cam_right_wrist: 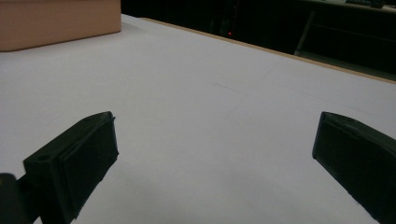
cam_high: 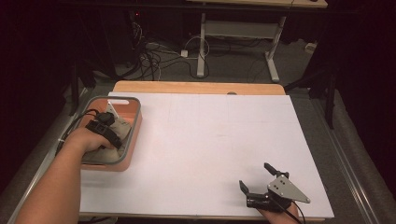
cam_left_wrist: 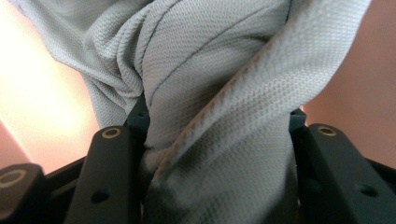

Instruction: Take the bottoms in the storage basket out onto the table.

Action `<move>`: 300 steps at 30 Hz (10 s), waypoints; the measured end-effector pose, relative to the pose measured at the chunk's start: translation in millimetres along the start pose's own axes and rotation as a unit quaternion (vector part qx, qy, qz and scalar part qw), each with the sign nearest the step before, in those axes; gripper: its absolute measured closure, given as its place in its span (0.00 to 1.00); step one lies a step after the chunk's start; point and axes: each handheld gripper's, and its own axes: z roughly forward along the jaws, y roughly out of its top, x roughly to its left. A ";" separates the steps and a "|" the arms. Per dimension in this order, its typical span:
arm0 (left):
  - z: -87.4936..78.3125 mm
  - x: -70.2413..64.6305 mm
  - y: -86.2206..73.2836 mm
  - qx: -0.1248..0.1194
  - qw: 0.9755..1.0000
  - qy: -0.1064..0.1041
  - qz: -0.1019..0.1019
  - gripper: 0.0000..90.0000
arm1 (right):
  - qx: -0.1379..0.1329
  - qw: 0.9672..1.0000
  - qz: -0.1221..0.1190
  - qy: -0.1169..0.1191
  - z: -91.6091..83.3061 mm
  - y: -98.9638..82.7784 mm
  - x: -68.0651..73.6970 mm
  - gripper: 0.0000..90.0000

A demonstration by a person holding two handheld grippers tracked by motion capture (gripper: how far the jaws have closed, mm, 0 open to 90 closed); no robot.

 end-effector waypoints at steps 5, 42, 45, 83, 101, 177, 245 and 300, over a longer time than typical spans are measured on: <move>-5.6 -2.9 0.6 0.018 1.000 -0.001 0.004 0.53 | -0.001 1.000 -0.001 0.001 0.0 0.1 -0.3 0.01; -51.3 -15.7 12.1 0.047 0.998 0.007 0.042 0.54 | -0.005 1.000 0.000 0.000 -1.5 1.0 0.0 0.01; -54.8 -16.6 13.1 0.055 0.998 0.006 0.043 0.54 | -0.004 1.000 0.000 0.000 -1.1 0.7 0.1 0.01; -103.1 -36.4 17.3 0.048 0.997 0.011 0.067 0.54 | -0.006 1.000 -0.001 0.001 -1.5 1.0 0.9 0.01; -132.4 -62.2 24.5 0.026 0.996 0.016 0.086 0.54 | -0.006 1.000 0.000 0.000 -1.2 0.9 1.1 0.01; -89.3 -211.1 92.6 -0.011 0.975 0.003 0.222 0.53 | -0.008 1.000 0.001 0.000 -3.0 1.5 -0.8 0.01; 54.6 -209.9 111.7 -0.219 0.951 -0.065 0.207 0.42 | -0.004 1.000 -0.007 0.003 3.8 1.7 0.3 0.01; 68.7 -174.6 4.4 -0.396 0.892 -0.105 0.189 0.00 | -0.004 1.000 -0.002 0.004 4.8 1.6 1.1 0.01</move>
